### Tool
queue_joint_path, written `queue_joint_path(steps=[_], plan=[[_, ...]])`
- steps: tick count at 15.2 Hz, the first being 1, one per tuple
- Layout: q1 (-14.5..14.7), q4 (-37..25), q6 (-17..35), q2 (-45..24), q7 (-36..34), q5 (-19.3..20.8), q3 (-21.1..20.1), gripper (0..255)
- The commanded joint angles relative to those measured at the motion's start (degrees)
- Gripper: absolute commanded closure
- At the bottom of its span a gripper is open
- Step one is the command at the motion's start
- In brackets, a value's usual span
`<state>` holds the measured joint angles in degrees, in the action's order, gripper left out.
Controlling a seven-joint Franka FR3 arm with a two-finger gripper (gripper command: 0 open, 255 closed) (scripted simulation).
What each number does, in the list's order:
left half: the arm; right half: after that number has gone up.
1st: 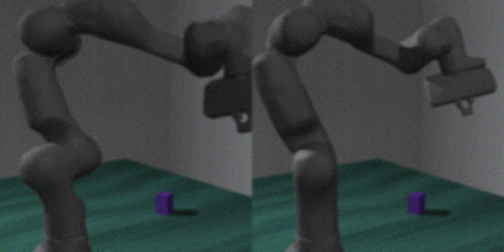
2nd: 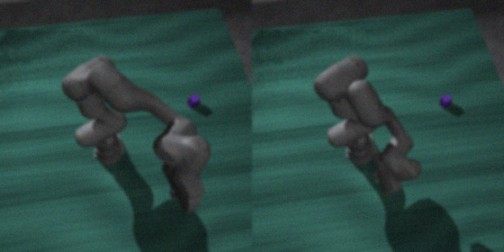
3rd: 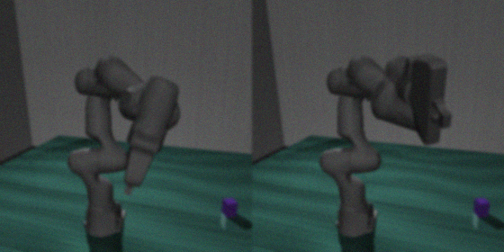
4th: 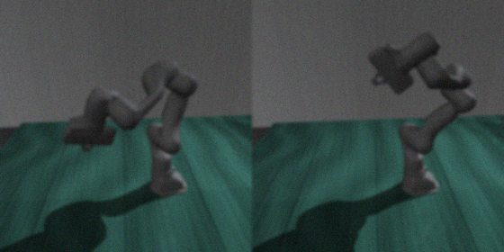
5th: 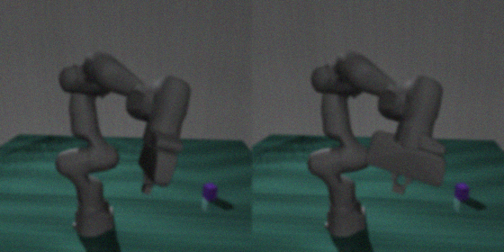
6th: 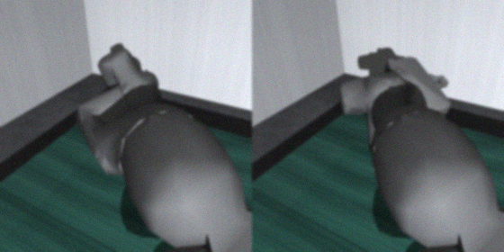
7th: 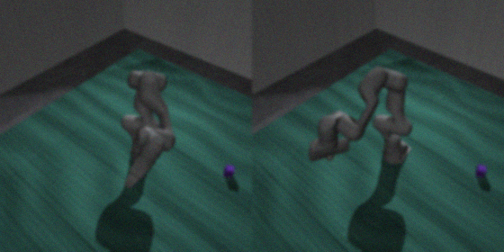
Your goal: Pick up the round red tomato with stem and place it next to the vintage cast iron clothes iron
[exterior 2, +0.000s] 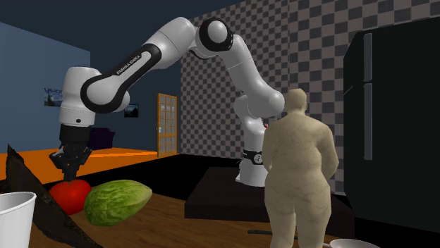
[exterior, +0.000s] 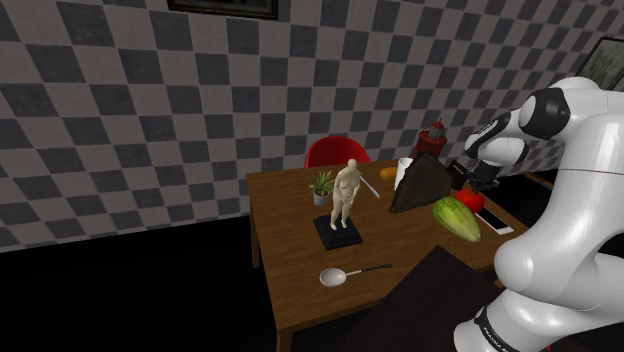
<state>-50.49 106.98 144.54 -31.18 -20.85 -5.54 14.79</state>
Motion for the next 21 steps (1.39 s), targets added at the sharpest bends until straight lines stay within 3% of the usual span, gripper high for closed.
queue_joint_path(steps=[1, 4, 5, 10, 14, 21], plan=[[-0.01, -0.02, 0.05, -0.04, 0.00, -0.01, -0.01, 255], [-0.01, -0.02, 0.05, -0.04, 0.00, -0.01, -0.01, 255], [-0.01, -0.03, 0.05, -0.04, 0.00, -0.01, -0.01, 0], [-0.01, -0.03, 0.05, -0.05, 0.00, -0.01, -0.01, 0], [1.40, 0.94, -4.68, 5.73, -1.10, 1.69, 1.21, 0], [1.39, 0.94, -4.68, 5.73, -1.10, 1.70, 1.20, 0]])
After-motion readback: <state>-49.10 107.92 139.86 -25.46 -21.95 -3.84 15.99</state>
